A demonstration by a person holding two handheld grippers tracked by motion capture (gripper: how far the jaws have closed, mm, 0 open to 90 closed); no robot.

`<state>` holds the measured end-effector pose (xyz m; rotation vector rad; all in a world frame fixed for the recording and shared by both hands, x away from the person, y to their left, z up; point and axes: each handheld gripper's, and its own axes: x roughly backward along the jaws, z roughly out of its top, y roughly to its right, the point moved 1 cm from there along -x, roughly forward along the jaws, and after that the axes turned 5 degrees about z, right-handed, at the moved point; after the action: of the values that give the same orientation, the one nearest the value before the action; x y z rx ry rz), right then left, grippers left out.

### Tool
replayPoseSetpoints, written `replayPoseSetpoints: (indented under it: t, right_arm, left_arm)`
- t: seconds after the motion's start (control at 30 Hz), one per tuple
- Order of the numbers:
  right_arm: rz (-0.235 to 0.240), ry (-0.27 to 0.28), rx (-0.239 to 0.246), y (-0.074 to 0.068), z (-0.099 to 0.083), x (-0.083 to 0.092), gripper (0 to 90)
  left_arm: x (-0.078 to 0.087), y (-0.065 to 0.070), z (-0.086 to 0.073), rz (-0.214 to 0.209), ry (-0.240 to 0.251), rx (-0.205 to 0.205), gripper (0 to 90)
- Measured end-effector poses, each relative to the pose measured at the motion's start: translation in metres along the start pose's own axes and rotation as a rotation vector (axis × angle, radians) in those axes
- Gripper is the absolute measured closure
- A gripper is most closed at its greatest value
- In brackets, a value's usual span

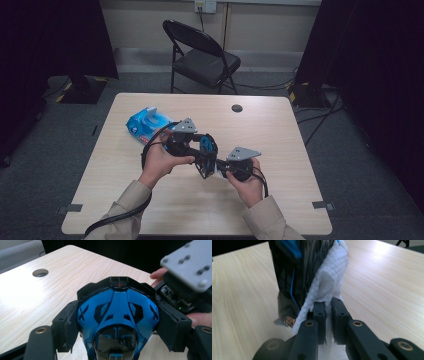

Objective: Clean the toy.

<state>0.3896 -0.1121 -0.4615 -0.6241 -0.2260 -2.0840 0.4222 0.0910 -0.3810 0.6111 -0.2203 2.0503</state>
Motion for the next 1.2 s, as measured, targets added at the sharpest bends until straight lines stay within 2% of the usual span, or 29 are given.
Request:
replayPoseSetpoints:
  t: [0.17,0.23,0.37,0.6,0.77,0.93,1.2]
  right_arm:
    - [0.015,-0.034,-0.010,0.001,-0.009,-0.006,83.8]
    - [0.014,-0.028,-0.014,0.002,-0.009,-0.005,83.8]
    - [-0.007,0.021,-0.027,0.008,0.000,0.005,83.8]
    - [-0.053,0.135,-0.060,0.025,0.023,0.038,83.8]
    - [-0.060,0.188,-0.062,0.029,0.035,0.053,83.8]
    - [-0.041,0.205,-0.047,0.023,0.042,0.051,83.8]
    - [-0.015,0.178,-0.022,0.012,0.043,0.037,83.8]
  left_arm:
    - [0.001,0.000,0.000,-0.004,0.002,0.000,26.5]
    - [0.000,0.000,0.000,-0.002,0.002,-0.004,26.5]
    - [0.000,0.000,-0.001,-0.005,0.000,0.000,26.5]
    - [-0.001,-0.001,-0.002,-0.002,-0.009,-0.001,26.5]
    - [-0.004,0.001,-0.004,-0.006,-0.023,-0.004,26.5]
    - [-0.010,0.004,-0.004,-0.020,-0.030,-0.006,26.5]
    - [-0.012,0.007,-0.001,-0.022,-0.032,-0.014,26.5]
